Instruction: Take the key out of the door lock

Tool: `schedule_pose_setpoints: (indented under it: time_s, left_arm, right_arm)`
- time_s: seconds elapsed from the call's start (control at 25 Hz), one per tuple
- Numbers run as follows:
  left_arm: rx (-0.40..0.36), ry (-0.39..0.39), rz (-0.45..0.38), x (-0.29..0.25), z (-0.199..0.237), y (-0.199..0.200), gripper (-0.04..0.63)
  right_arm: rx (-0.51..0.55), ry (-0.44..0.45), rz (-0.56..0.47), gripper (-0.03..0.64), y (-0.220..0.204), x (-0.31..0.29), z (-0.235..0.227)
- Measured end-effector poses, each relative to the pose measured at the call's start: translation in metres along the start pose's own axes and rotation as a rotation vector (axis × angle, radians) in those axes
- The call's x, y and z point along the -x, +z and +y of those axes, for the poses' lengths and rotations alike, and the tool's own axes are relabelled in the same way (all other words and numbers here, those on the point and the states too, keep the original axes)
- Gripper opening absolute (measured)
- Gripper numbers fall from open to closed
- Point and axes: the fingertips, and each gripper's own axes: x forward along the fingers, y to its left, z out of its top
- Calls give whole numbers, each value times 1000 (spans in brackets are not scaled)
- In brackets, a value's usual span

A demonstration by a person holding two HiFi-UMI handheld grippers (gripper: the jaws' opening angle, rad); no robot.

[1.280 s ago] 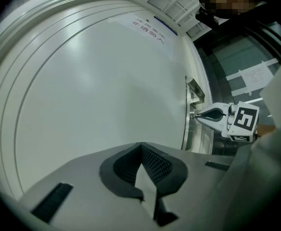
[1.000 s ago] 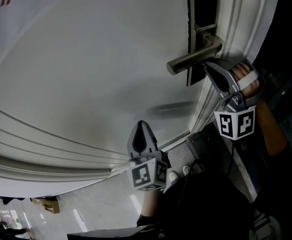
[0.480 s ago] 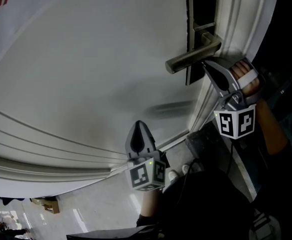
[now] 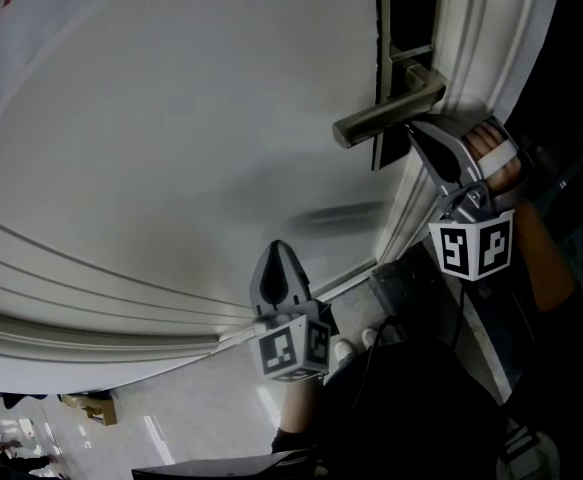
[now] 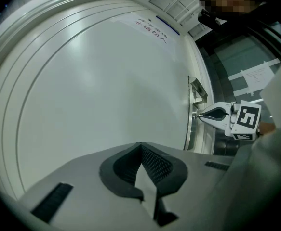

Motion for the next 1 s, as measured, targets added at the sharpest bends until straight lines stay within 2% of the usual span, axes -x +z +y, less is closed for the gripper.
schedule_pose_setpoints:
  time_s: [0.48, 0.6, 0.8, 1.0]
  left_arm:
    - [2, -1, 7, 0, 0, -3, 0]
    - [-2, -3, 7, 0, 0, -3, 0]
    - [-9, -4, 8, 0, 1, -2, 0]
    - [-9, -1, 9, 0, 3, -2, 0]
  right_arm:
    - [130, -5, -13, 12, 0, 0, 3]
    - [125, -2, -10, 12, 0, 0, 3]
    - [56, 11, -3, 12, 0, 0, 1]
    - [100, 1, -2, 12, -1, 0, 2]
